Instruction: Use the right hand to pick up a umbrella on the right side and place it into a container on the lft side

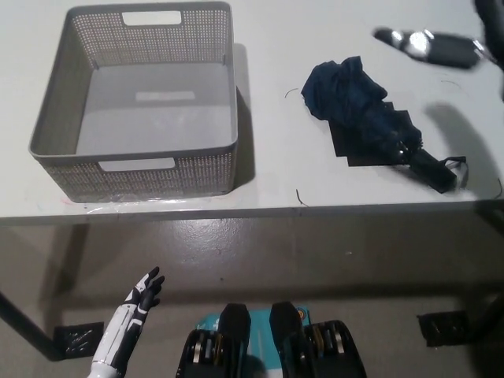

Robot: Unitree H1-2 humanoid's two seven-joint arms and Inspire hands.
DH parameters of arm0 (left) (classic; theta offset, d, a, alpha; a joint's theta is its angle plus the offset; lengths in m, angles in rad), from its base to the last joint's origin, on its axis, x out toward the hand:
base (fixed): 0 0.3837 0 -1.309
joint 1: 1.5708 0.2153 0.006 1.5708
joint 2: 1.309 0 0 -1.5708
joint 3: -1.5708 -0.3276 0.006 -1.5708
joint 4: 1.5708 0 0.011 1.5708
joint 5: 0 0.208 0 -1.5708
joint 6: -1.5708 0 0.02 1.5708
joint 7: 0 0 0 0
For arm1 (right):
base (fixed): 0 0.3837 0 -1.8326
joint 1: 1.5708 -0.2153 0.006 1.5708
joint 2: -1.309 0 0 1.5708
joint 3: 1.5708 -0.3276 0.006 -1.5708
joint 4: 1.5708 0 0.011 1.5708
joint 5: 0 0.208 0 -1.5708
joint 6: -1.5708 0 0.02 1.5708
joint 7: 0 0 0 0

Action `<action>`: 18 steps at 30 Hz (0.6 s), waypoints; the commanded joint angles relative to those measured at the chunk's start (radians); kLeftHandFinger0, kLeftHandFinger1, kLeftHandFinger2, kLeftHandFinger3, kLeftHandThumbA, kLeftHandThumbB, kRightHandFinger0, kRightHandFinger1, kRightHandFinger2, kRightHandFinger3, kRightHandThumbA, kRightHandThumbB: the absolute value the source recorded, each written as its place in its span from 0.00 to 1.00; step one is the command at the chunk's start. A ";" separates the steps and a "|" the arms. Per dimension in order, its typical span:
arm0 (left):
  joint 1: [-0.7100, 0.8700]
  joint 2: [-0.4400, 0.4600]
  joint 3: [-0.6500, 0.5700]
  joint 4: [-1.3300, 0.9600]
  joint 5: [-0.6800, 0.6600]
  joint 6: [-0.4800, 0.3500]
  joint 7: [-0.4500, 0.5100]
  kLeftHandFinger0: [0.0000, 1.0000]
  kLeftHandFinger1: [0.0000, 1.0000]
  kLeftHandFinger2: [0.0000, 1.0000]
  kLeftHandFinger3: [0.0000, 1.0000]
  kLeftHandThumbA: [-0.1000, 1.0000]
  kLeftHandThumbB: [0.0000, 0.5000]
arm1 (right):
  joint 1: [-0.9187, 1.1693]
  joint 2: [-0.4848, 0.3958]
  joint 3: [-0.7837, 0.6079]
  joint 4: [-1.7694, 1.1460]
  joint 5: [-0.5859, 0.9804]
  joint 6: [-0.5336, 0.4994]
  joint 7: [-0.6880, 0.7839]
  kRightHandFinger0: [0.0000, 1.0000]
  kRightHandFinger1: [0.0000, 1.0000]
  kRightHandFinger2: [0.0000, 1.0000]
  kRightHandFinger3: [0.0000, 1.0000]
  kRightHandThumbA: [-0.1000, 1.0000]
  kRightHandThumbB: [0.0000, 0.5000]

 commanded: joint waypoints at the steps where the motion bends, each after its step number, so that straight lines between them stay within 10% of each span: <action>1: -0.011 0.024 0.001 -0.030 0.009 -0.082 -0.011 1.00 1.00 1.00 1.00 1.00 0.65 | -0.324 -0.050 0.160 0.348 -0.162 0.200 0.185 1.00 1.00 1.00 1.00 1.00 1.00; 18: 0.002 0.022 -0.002 -0.039 0.003 -0.087 -0.017 1.00 1.00 1.00 1.00 1.00 0.55 | -0.541 0.118 0.399 1.116 -0.161 0.180 0.180 1.00 1.00 1.00 1.00 0.94 1.00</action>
